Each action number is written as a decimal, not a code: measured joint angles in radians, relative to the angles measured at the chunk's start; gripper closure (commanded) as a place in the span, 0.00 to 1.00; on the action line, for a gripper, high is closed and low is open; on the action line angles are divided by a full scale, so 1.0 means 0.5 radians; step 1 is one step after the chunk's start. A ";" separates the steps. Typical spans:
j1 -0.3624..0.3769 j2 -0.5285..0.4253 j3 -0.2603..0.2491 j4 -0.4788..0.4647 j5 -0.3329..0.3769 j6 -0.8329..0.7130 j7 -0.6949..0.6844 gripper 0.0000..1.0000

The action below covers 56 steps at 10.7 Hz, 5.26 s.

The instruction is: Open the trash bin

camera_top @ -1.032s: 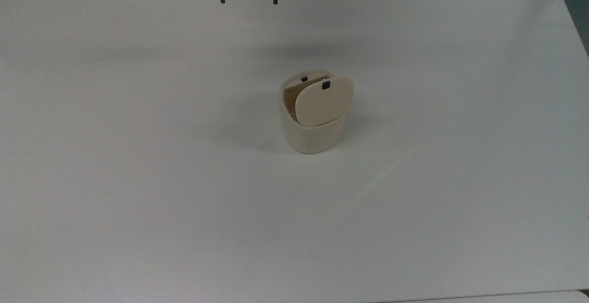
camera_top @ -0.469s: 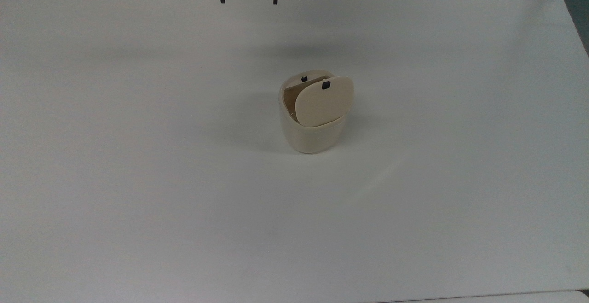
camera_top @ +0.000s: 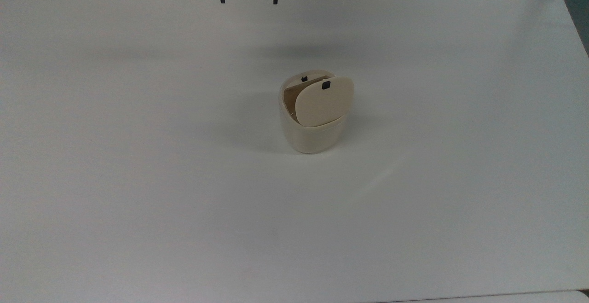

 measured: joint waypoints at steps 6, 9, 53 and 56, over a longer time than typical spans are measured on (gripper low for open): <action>0.000 0.000 0.000 0.000 0.000 0.000 0.000 0.00; 0.000 0.000 0.000 0.000 0.000 0.000 0.000 0.00; -0.001 -0.035 -0.028 0.001 -0.001 -0.066 0.001 0.00; -0.001 -0.035 -0.029 0.001 -0.001 -0.066 0.001 0.00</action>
